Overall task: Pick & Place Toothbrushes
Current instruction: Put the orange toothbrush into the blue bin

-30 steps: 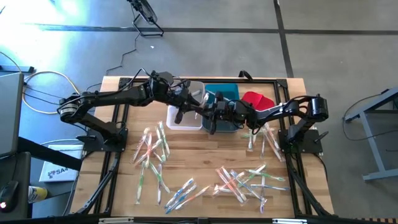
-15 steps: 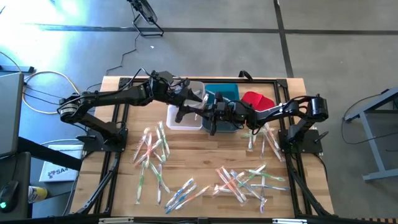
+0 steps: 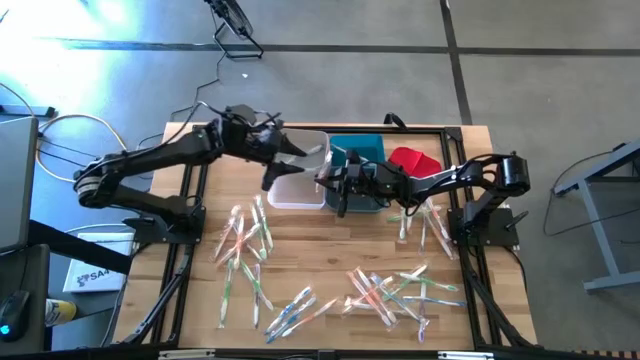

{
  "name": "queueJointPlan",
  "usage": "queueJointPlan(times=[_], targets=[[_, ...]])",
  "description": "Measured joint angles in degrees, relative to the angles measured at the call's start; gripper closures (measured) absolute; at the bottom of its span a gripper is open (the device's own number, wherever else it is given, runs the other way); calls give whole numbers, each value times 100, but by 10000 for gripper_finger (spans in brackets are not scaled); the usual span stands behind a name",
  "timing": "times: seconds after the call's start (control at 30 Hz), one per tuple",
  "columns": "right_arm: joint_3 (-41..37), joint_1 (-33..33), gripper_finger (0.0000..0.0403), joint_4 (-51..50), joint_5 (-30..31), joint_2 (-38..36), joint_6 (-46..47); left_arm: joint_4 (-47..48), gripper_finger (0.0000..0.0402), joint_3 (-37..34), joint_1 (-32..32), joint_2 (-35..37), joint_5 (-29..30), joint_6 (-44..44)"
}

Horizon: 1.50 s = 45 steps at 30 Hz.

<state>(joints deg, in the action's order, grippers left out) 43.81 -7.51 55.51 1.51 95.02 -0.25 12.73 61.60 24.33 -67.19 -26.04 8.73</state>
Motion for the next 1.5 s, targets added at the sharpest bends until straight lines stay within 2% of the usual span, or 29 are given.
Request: queueJointPlan(times=[0.23,0.37,0.5,0.67,0.87,0.97,1.17,1.27,1.5], targets=[[0,-176,380,-17,6,0,14,857,199,-1,53,393,24,-144],[0,-240,380,-31,3,-6,15,1199,201,-2,42,540,22,163],[0,-343,380,-533,63,-184,55,1503,229,-18,44,657,10,196],[0,-436,380,-1859,581,-842,49,918,292,-603,40,965,-366,308],[29,-750,382,-3228,930,-1752,6,90,368,-1644,42,1448,-374,241],[252,-984,383,-4137,946,-1993,0,-183,394,-1986,42,1799,-334,239],[1001,-1370,383,-5562,1102,-1862,-168,-630,397,-2475,42,2585,-117,238],[1323,-1530,383,-5952,1102,-1655,-299,-622,399,-2702,42,2999,141,237],[1697,-1997,383,-6580,1005,-1126,-457,-621,401,-3265,42,3765,310,129]])
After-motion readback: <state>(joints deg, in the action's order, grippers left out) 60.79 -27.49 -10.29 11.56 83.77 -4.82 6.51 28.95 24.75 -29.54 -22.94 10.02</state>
